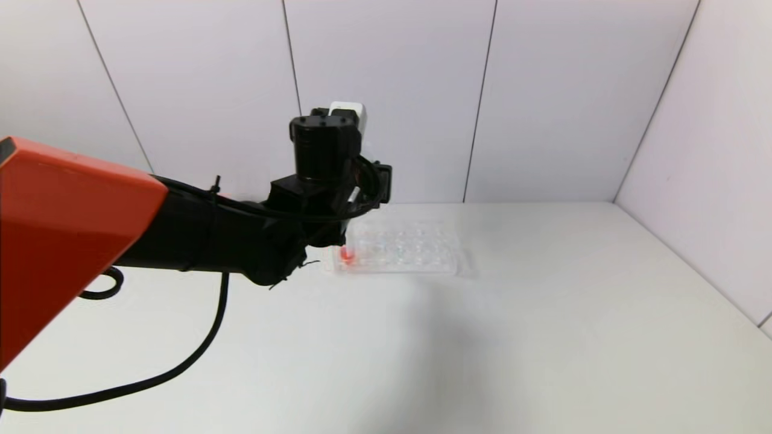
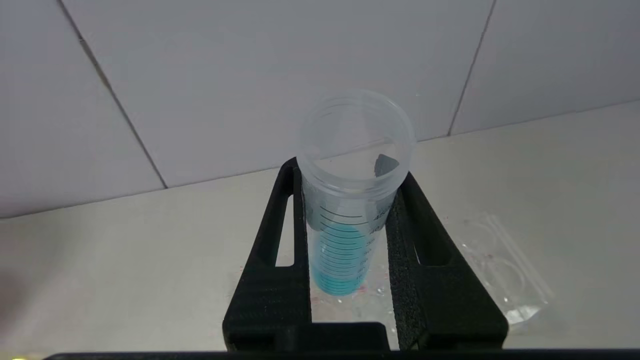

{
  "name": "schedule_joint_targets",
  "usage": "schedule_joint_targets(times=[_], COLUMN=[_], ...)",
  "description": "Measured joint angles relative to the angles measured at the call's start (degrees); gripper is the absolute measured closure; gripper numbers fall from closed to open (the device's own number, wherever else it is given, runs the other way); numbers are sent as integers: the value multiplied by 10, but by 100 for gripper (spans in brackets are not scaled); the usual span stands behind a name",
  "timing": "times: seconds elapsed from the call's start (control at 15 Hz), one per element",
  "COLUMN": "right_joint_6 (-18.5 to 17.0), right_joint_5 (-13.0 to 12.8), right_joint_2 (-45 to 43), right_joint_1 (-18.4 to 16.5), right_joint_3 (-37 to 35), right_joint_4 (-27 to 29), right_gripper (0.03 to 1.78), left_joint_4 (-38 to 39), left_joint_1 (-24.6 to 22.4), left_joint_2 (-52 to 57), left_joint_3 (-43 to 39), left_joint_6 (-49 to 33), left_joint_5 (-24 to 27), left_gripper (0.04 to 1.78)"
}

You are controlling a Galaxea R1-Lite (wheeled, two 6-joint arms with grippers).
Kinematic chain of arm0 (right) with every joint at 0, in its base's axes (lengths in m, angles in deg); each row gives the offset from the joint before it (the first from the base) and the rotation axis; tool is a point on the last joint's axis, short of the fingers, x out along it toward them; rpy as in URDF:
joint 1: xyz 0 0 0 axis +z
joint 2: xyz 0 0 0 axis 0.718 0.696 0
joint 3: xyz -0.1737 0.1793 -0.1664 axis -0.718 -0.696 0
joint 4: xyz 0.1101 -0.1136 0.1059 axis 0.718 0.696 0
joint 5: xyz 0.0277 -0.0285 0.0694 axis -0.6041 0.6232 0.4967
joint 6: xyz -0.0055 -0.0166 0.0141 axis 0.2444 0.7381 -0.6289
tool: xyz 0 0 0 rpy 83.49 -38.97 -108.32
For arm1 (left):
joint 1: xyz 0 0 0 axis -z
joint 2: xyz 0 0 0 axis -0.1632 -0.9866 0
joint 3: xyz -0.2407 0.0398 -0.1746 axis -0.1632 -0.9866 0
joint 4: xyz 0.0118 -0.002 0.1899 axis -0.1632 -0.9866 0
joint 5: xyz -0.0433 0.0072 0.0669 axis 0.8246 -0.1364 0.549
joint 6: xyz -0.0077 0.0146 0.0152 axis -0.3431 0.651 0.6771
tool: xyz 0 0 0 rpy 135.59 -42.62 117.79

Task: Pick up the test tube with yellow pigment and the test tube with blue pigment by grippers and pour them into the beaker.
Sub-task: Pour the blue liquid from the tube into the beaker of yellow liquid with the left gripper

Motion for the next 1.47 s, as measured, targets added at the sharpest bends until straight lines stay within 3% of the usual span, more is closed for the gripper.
schedule_joint_targets(times=[1.47], right_joint_6=[0], right_joint_5=[0], right_joint_2=[0], right_joint_1=[0], right_joint_3=[0], right_joint_4=[0], right_gripper=[10], left_joint_4=[4], left_joint_1=[-351], left_joint_2=[165], left_joint_3=[-187], left_joint_6=[-7], left_joint_5=[224], left_gripper=[137])
